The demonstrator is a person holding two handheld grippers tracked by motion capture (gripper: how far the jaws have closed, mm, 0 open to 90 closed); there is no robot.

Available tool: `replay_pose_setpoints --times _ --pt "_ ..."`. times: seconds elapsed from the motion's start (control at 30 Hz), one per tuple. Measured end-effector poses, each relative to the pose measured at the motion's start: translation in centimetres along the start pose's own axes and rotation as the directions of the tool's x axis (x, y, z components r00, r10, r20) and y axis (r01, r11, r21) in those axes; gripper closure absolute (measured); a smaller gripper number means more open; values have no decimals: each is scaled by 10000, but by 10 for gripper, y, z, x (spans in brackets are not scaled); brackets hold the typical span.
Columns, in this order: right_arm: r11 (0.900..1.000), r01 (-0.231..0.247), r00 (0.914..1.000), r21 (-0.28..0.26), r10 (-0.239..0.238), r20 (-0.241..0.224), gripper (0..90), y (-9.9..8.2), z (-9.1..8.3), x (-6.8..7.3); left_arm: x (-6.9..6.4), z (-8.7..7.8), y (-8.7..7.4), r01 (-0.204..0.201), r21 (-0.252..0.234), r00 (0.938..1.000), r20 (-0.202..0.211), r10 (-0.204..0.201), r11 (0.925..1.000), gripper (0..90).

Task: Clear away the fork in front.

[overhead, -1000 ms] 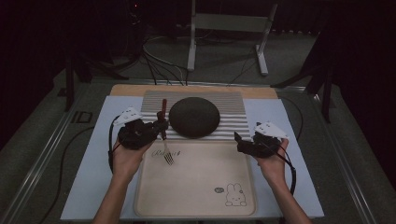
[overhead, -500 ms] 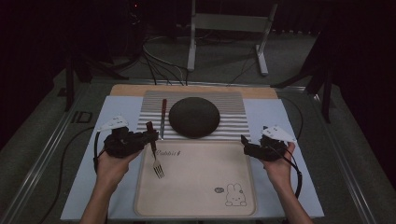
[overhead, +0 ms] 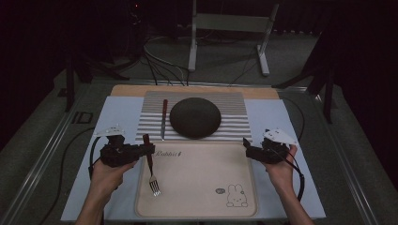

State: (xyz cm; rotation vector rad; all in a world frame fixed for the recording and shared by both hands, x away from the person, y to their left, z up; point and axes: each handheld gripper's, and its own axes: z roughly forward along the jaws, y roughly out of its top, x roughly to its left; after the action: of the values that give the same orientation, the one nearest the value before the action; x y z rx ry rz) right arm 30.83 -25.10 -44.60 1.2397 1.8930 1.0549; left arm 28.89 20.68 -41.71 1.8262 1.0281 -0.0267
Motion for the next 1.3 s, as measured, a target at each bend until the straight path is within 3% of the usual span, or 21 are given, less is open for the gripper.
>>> replay_pose_setpoints --times 0.1,0.2,0.43,0.63,0.8,0.93,1.13,1.2,1.3 --pt "10000 20 10000 10 -20 -1 113 0 0 1 6 10 -6 124 335 9999 -13 -124 9994 802" --pt "10000 41 10000 -2 -41 -12 113 0 0 1 12 19 -12 198 309 9997 116 -202 9993 797" --pt "9999 163 9999 54 -163 -39 113 -3 -3 3 22 40 -29 377 997 9991 -221 -357 9943 764" --pt "9998 218 9998 44 -218 3 113 -6 -5 1 33 45 -39 716 1275 9955 -701 -631 9892 732" --pt "9998 189 9998 35 -189 19 113 -6 -6 0 36 49 -46 670 1764 9931 -1071 -485 9820 705" --pt "9998 175 9998 23 -175 5 113 -7 -6 0 39 49 -48 685 1868 9916 -1210 -462 9800 695" --pt "9998 193 9998 30 -193 -17 113 -8 -6 0 46 52 -49 573 2083 9822 -1869 -178 9764 668" --pt "9998 194 9998 49 -194 -18 113 -8 -5 1 46 52 -48 441 2138 9756 -2194 40 9759 660" --pt "9998 192 9998 68 -192 -30 113 -8 -5 1 49 53 -47 482 2025 9689 -2476 35 9781 614"
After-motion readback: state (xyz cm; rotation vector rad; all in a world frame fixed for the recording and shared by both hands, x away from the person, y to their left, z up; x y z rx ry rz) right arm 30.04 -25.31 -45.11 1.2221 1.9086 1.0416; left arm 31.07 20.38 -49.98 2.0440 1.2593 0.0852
